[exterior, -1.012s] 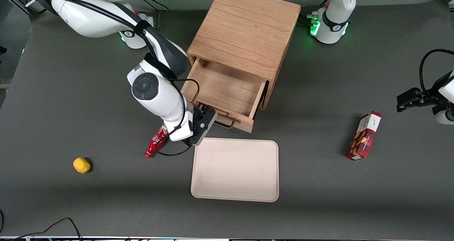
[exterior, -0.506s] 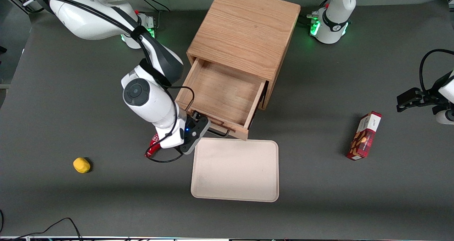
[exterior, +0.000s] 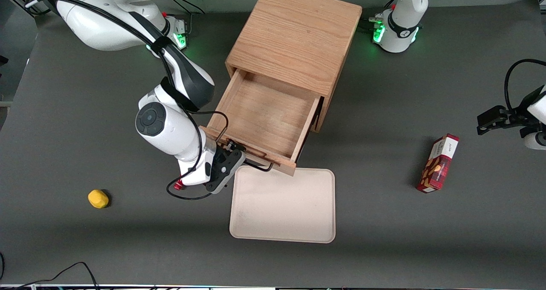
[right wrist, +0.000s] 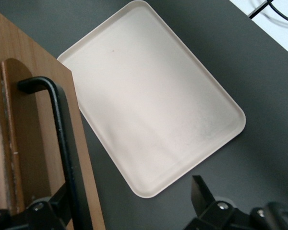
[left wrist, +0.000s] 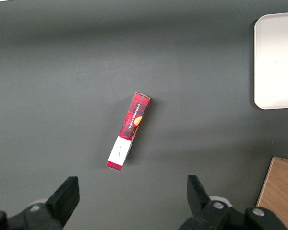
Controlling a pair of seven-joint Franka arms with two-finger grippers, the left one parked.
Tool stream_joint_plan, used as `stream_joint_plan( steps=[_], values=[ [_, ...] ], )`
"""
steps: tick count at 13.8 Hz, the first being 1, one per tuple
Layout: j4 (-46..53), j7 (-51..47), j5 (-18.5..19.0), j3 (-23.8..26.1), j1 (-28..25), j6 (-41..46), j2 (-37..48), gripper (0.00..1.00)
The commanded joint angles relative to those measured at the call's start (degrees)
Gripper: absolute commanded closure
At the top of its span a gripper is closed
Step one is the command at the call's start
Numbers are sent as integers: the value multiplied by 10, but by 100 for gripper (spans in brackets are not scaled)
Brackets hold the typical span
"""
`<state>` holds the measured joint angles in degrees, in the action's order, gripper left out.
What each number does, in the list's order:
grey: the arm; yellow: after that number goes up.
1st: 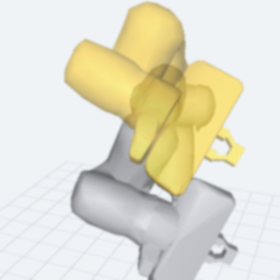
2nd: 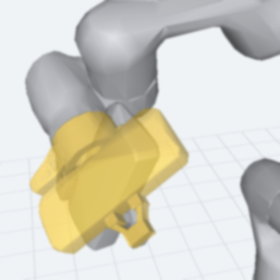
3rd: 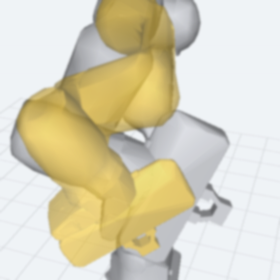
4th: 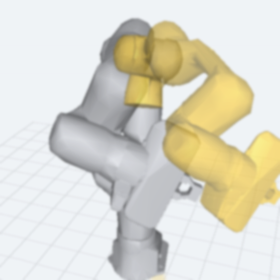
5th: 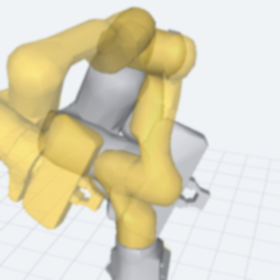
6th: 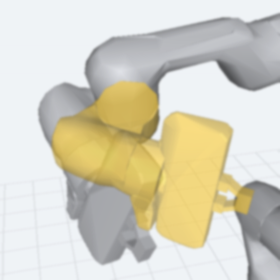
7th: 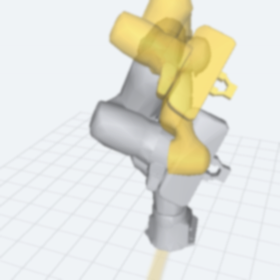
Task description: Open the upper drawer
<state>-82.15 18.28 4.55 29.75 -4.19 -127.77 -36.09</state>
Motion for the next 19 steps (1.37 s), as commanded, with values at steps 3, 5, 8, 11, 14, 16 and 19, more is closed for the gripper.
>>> stream_joint_plan(
  steps=[3, 5, 8, 11, 14, 16, 19],
  values=[
    [37, 9, -72, -10, -10, 55, 8, 0],
    [37, 12, -81, -8, -10, 61, 8, 0],
    [53, 11, -110, -7, -1, 109, 30, 0],
    [45, 8, -114, -10, 48, 122, 102, 0],
    [31, 11, -118, -46, 132, 202, 166, 0],
    [10, 4, -108, -98, 152, 258, 223, 0],
    [-83, -37, -86, -158, 169, 273, 315, 0]
  ],
)
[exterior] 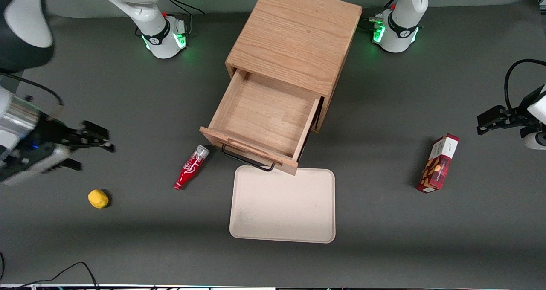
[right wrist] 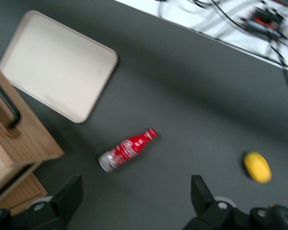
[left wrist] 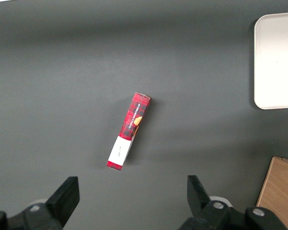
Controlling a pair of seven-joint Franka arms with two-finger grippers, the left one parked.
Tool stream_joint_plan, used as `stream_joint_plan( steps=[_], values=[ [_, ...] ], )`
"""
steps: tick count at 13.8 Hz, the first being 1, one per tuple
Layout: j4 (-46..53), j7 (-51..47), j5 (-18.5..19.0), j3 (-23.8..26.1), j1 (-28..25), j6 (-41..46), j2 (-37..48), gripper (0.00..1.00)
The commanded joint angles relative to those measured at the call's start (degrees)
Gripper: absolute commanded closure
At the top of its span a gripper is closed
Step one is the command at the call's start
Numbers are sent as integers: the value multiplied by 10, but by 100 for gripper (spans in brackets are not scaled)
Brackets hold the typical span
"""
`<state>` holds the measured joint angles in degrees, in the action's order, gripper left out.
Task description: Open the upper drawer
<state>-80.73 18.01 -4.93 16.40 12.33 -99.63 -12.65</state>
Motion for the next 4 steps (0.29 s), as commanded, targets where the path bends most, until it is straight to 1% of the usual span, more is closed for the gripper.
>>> stream_joint_plan(
  steps=[1, 2, 4],
  values=[
    [-133, -57, 44, -26, 6, -7, 110, 0],
    [-158, -81, 69, -26, 6, 0, 133, 0],
    [-160, -125, 74, -26, 8, 40, 144, 0]
  ],
)
